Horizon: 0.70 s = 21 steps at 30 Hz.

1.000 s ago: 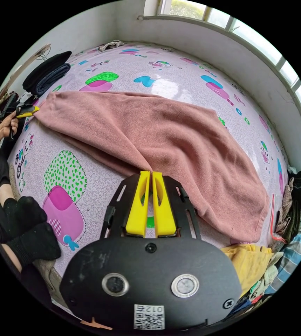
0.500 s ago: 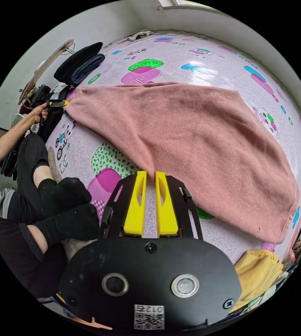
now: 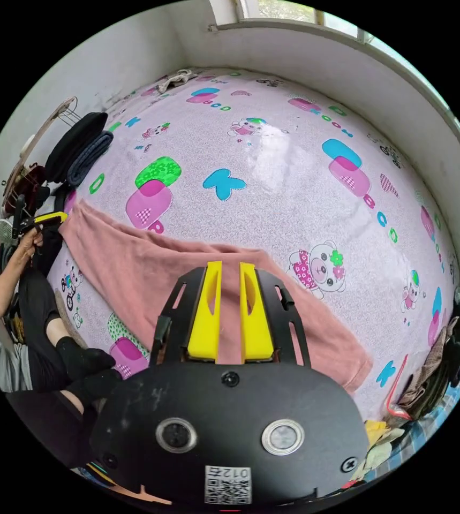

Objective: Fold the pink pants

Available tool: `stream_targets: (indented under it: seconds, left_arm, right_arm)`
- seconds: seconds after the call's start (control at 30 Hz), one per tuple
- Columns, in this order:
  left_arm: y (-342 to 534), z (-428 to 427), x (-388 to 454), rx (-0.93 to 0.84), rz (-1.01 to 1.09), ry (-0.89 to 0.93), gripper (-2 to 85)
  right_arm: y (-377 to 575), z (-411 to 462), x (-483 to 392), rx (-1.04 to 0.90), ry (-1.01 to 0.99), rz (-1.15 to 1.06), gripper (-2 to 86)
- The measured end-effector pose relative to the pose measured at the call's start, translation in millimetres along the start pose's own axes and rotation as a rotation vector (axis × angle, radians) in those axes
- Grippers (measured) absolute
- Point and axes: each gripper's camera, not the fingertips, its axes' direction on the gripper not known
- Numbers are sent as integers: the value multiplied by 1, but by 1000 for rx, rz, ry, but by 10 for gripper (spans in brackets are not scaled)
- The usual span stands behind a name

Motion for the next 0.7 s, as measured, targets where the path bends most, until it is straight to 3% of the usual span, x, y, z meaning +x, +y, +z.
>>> stream_targets:
  seconds: [0.2, 0.33, 0.43, 0.57, 0.7]
  left_arm:
    - [-17, 33, 12, -95, 9, -46, 2]
    - [-23, 35, 19, -115, 31, -36, 0]
    - [-30, 35, 27, -143, 68, -45, -1]
    - [-39, 35, 33, -163, 96, -26, -1]
    - [-46, 34, 38, -171, 98, 4, -1]
  right_arm:
    - [-91, 31, -52, -289, 138, -223, 63]
    - [-117, 48, -78, -465, 194, -320, 16]
    - [-134, 26, -66, -363, 203, -108, 4]
    - [-135, -9, -36, -243, -5, 251, 5]
    - [-136, -36, -40, -204, -179, 326, 19]
